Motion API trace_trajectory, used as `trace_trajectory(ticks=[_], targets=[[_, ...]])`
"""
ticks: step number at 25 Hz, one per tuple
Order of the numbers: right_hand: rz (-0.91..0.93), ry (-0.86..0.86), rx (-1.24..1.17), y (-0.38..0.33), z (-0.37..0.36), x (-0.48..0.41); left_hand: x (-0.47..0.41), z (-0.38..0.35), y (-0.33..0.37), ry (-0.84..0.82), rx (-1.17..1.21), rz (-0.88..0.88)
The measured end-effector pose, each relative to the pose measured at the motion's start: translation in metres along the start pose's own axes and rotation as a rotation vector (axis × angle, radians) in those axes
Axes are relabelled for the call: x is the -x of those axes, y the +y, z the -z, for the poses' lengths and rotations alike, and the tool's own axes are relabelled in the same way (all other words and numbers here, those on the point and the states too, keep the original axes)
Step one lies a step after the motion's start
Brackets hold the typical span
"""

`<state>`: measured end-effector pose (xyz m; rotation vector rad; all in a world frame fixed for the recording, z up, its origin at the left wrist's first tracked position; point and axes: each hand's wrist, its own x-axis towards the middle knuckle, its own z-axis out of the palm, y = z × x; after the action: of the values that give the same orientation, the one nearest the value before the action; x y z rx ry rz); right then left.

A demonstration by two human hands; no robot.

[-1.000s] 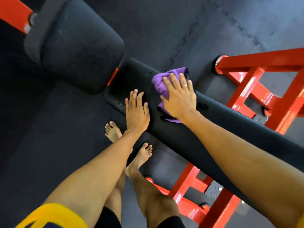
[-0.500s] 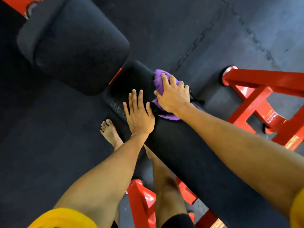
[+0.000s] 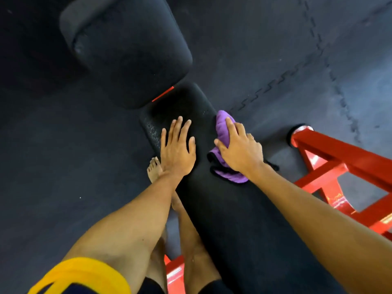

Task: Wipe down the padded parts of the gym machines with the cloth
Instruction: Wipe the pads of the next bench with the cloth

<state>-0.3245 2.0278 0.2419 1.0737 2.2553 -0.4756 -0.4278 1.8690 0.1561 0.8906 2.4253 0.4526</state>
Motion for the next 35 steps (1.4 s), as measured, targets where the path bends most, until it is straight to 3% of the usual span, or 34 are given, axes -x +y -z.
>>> trace_trajectory(ticks=[6, 11, 14, 17, 19, 21, 24, 26, 32, 35], targets=[[0.149, -0.121, 0.028, -0.046, -0.007, -0.091, -0.002, -0.002, -0.002, 0.023, 0.025, 0.009], [0.595, -0.097, 0.310, 0.001, -0.003, -0.018, -0.001, -0.005, -0.002, 0.058, 0.090, 0.073], [0.453, -0.105, 0.231, 0.007, 0.003, -0.024, -0.002, -0.005, -0.002, 0.048, 0.088, 0.148], [0.209, -0.126, 0.040, -0.033, 0.002, -0.068, -0.004, -0.005, -0.002, 0.038, 0.066, 0.179], [0.149, -0.125, -0.021, -0.059, 0.000, -0.087, -0.003, -0.005, -0.001, 0.054, 0.070, 0.225], [0.236, -0.114, 0.053, -0.065, -0.003, -0.076, -0.005, -0.002, -0.001, 0.084, 0.126, 0.315], [0.607, -0.088, 0.229, -0.034, -0.011, -0.027, 0.000, 0.005, -0.003, 0.089, 0.217, 0.426], [0.736, -0.112, 0.236, -0.007, -0.005, -0.016, 0.008, 0.008, -0.007, 0.093, 0.277, 0.470], [0.217, -0.063, 0.034, -0.051, -0.008, -0.068, 0.014, 0.005, -0.008, 0.079, 0.303, 0.480], [0.437, -0.054, 0.164, -0.054, -0.013, -0.040, 0.015, 0.005, -0.009, 0.079, 0.290, 0.457]])
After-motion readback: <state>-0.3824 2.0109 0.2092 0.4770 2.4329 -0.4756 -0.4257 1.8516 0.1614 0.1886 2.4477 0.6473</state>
